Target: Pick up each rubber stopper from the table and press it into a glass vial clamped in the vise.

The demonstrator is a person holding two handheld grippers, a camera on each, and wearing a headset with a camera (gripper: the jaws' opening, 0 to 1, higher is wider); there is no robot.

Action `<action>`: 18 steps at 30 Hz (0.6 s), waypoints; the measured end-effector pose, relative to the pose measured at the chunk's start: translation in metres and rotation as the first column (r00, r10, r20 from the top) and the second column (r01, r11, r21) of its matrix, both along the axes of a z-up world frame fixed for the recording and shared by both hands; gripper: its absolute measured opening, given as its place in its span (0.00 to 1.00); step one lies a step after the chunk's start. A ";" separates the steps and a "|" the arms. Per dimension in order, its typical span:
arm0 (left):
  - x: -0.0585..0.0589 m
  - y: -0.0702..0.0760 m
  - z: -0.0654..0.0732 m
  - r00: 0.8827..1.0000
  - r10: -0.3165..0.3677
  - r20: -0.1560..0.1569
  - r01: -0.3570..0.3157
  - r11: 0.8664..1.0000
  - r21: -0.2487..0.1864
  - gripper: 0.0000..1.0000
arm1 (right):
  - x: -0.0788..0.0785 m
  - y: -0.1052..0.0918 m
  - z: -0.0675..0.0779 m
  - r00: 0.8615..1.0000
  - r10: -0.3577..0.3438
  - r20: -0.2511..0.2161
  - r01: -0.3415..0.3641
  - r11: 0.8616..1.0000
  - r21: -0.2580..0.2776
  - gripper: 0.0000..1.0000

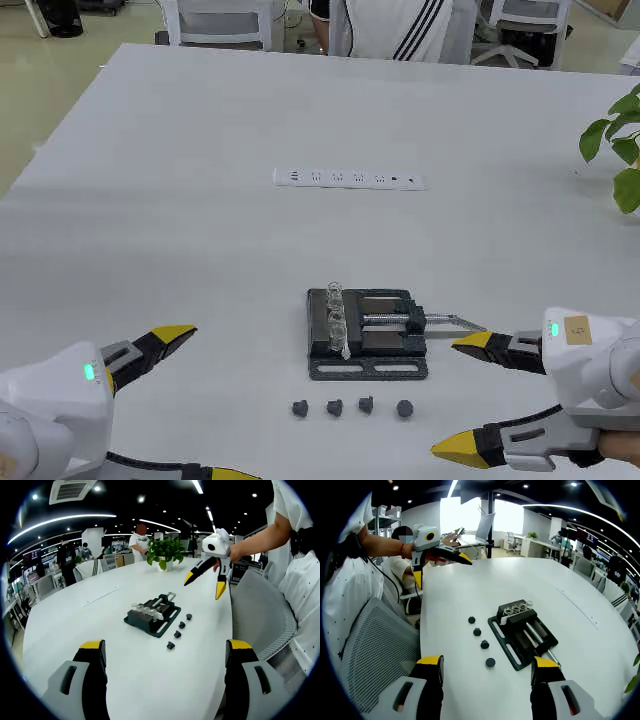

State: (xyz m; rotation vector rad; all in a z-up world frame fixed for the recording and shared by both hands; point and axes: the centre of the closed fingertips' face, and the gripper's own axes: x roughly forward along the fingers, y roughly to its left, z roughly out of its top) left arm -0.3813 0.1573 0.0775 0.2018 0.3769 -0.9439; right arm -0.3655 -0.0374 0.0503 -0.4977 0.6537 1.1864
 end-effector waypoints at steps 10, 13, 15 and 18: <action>0.000 -0.002 -0.001 1.000 0.004 0.002 -0.004 1.000 -0.006 0.99 | 0.001 0.003 -0.002 1.000 0.019 -0.005 -0.019 1.000 -0.014 0.68; 0.001 -0.001 0.000 1.000 0.004 0.005 -0.004 1.000 -0.007 0.99 | 0.002 0.004 -0.002 1.000 0.026 -0.003 -0.027 0.999 -0.018 0.68; 0.001 -0.001 0.000 1.000 0.005 0.006 -0.005 1.000 -0.007 0.99 | 0.002 0.005 -0.002 1.000 0.031 -0.002 -0.031 0.999 -0.018 0.69; 0.002 0.000 0.000 1.000 0.008 0.007 -0.008 1.000 -0.008 0.99 | 0.003 0.005 -0.004 0.999 0.041 -0.002 -0.041 0.999 -0.026 0.69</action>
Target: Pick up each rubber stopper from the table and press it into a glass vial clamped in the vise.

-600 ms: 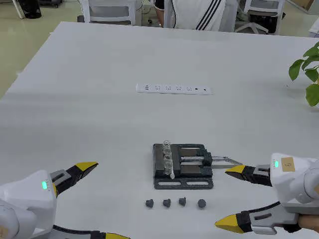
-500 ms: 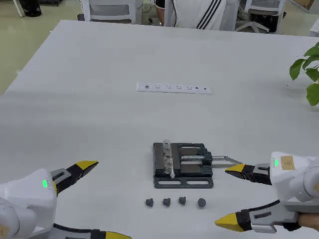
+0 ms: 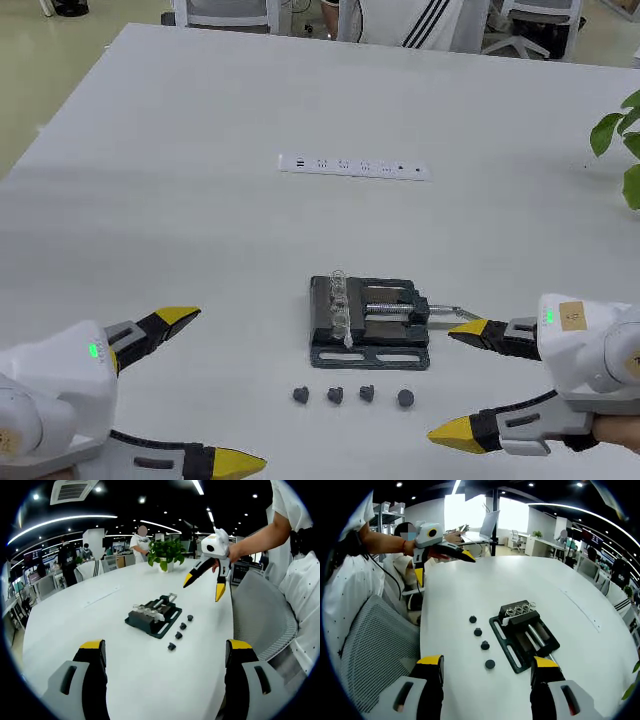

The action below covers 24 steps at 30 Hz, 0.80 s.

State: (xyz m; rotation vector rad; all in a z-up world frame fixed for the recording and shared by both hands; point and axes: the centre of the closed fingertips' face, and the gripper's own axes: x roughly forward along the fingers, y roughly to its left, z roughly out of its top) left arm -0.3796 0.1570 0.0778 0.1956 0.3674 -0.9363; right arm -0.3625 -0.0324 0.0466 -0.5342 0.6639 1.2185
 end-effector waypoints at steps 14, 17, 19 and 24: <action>-0.001 0.000 -0.002 1.000 0.001 -0.004 -0.001 1.000 -0.004 0.99 | 0.004 0.003 -0.003 0.999 0.042 -0.012 -0.042 0.998 -0.046 0.60; 0.000 0.000 -0.001 1.000 0.000 0.000 0.000 1.000 -0.004 0.99 | 0.005 0.005 -0.006 0.998 0.062 -0.021 -0.063 0.995 -0.072 0.55; 0.000 0.000 -0.001 1.000 0.002 0.000 -0.002 1.000 -0.006 0.99 | 0.005 0.006 -0.007 0.997 0.072 -0.036 -0.074 0.994 -0.085 0.53; -0.001 -0.001 -0.002 1.000 -0.001 0.000 0.001 1.000 -0.008 0.98 | 0.004 0.009 -0.016 0.991 0.123 -0.053 -0.130 0.980 -0.153 0.46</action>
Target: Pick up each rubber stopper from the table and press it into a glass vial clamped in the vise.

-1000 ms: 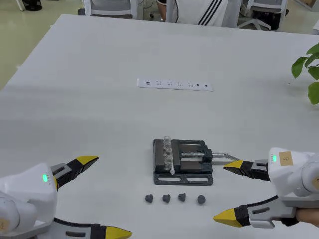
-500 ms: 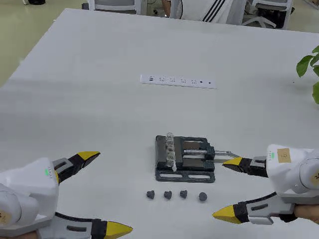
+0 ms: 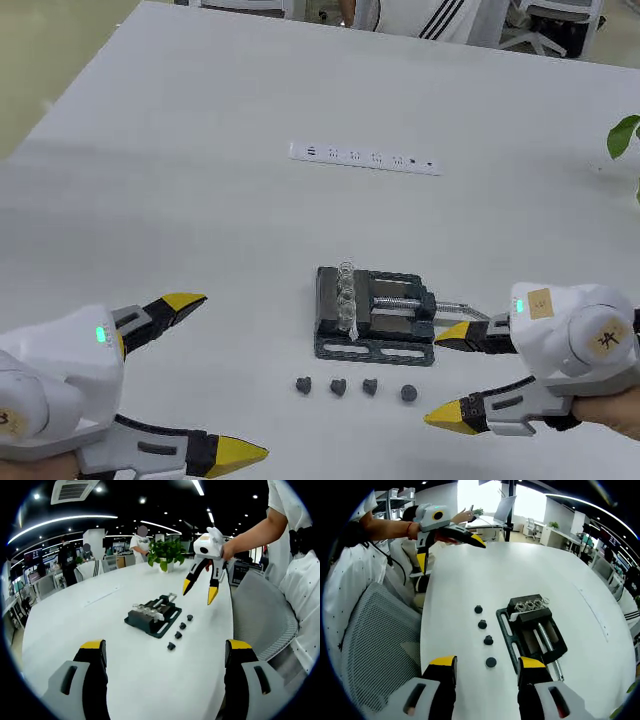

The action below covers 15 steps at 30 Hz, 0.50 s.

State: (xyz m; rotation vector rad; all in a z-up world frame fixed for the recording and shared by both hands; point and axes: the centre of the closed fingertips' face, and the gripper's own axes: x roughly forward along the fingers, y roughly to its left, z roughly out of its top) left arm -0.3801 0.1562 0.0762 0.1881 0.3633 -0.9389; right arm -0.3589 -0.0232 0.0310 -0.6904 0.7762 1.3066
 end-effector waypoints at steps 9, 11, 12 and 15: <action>0.002 0.000 0.002 1.000 0.009 0.005 -0.009 1.000 -0.020 0.98 | 0.002 0.005 -0.022 0.997 0.062 -0.042 -0.066 0.994 -0.093 0.30; 0.002 0.000 0.001 1.000 0.009 0.006 -0.009 1.000 -0.022 0.98 | 0.002 0.005 -0.026 0.996 0.075 -0.053 -0.081 0.990 -0.116 0.30; 0.002 0.001 0.001 1.000 0.010 0.006 -0.010 1.000 -0.023 0.98 | 0.003 0.004 -0.028 0.995 0.085 -0.050 -0.091 0.987 -0.132 0.28; 0.002 0.001 0.000 1.000 0.014 0.003 -0.014 1.000 -0.026 0.98 | 0.003 0.005 -0.035 0.992 0.108 -0.058 -0.116 0.980 -0.162 0.21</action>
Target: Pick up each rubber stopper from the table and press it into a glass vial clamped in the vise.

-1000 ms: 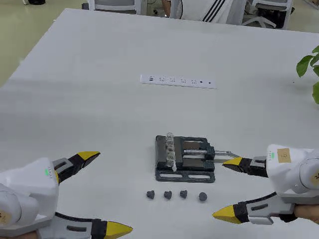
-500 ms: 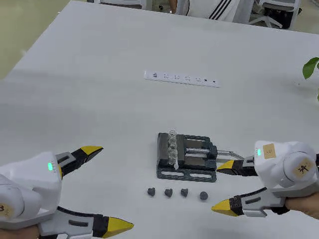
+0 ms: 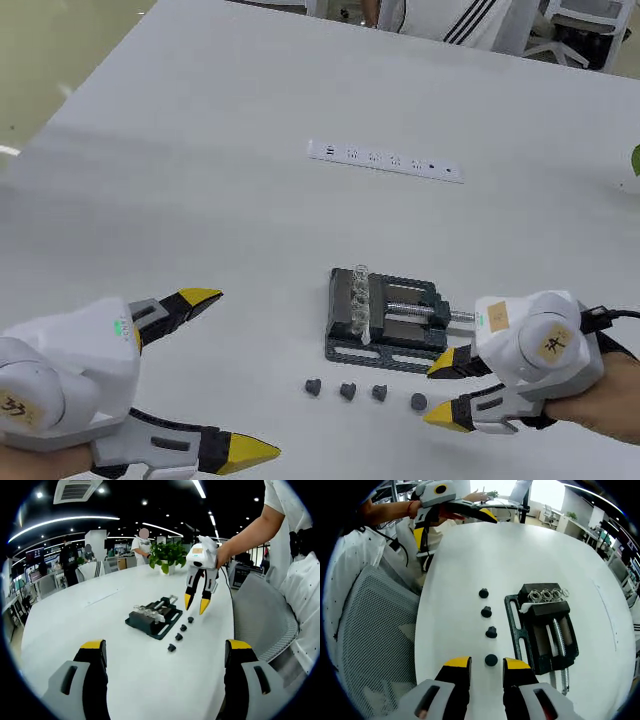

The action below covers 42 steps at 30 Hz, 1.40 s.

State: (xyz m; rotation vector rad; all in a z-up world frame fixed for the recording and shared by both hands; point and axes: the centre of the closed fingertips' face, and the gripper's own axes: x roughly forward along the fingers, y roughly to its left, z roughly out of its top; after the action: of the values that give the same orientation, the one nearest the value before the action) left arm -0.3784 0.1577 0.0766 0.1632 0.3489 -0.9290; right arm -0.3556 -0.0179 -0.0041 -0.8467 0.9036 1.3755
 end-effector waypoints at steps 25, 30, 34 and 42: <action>0.001 0.002 -0.003 1.000 0.016 -0.009 -0.016 1.000 -0.025 0.97 | 0.003 0.002 -0.022 0.995 0.099 -0.023 -0.101 0.988 -0.116 0.11; 0.002 0.004 -0.002 1.000 0.020 -0.009 -0.020 0.999 -0.030 0.97 | 0.004 0.002 -0.022 0.994 0.110 -0.017 -0.111 0.986 -0.123 0.08; 0.002 0.005 0.000 1.000 0.023 -0.006 -0.023 0.999 -0.035 0.96 | 0.004 0.003 -0.023 0.993 0.115 -0.018 -0.116 0.985 -0.127 0.08; 0.003 0.003 0.000 1.000 0.024 -0.006 -0.024 0.999 -0.039 0.96 | 0.005 0.002 -0.025 0.992 0.125 -0.018 -0.127 0.983 -0.134 0.07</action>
State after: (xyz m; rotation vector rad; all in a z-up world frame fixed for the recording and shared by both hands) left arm -0.3753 0.1611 0.0767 0.1204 0.3365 -0.9118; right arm -0.3506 -0.0162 -0.0289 -1.0154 0.9725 1.4406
